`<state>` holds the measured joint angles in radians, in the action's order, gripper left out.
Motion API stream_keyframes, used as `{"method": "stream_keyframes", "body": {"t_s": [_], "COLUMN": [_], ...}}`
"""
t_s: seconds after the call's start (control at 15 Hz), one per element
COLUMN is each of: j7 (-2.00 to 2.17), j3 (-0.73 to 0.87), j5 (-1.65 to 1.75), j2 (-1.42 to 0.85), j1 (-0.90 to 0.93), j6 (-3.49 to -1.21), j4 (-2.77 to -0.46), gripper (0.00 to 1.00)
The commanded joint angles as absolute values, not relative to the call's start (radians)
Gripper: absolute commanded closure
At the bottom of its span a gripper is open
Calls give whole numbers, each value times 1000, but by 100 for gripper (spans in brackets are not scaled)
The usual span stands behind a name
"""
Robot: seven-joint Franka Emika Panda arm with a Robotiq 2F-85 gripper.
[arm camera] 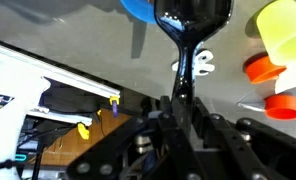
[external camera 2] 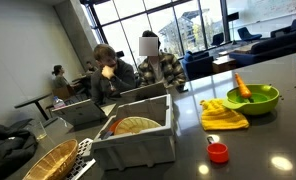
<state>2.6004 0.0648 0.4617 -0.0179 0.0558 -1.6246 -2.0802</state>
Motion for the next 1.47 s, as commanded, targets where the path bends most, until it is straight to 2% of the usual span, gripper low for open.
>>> {"method": "stream_keyframes", "body": {"t_s": [0.0,1.4], "j7": [2600,2577], "j3": [47,63], "j5": [485,406], "j2": [22,-69], "j1": [27,-20], "j6": [-1508,-1450], "j4": [-2067,-2142], "gripper": [94,94]}}
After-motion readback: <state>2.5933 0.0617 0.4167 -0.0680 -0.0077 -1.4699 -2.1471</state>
